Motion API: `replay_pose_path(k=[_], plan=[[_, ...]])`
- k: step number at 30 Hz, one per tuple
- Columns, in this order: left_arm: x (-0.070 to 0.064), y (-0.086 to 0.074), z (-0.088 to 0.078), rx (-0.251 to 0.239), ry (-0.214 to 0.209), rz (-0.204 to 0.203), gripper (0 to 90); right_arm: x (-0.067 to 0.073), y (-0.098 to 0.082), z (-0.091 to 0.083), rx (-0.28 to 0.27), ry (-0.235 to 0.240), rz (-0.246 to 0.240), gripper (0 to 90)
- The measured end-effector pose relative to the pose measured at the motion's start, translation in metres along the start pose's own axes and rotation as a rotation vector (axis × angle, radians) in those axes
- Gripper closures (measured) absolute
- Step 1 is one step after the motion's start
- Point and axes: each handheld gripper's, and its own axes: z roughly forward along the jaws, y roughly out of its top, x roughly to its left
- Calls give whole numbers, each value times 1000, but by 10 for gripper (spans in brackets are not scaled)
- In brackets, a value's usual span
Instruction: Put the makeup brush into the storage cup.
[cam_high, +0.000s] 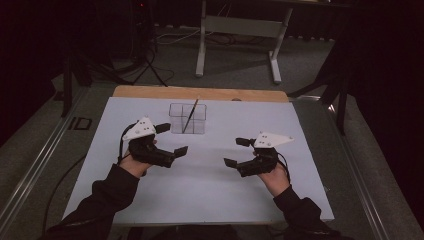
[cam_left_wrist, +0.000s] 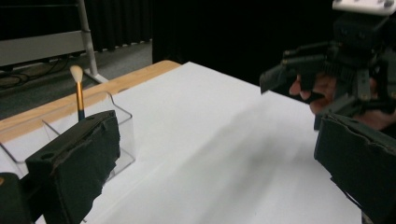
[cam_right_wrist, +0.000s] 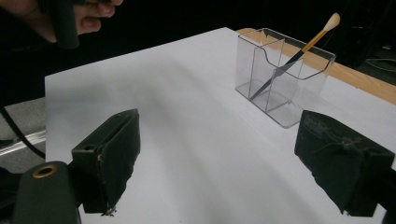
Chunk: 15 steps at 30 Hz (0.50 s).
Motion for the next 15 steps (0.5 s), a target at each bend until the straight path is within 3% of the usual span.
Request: replay_pose_path(k=[8, 15], plan=[[-4, -19, 0, 7, -23, 0, 6, 1, 0, 2, 4, 8, 1, 140], [-5, -35, -2, 17, -13, -8, 6, 0, -1, 2, 6, 6, 0, 140]])
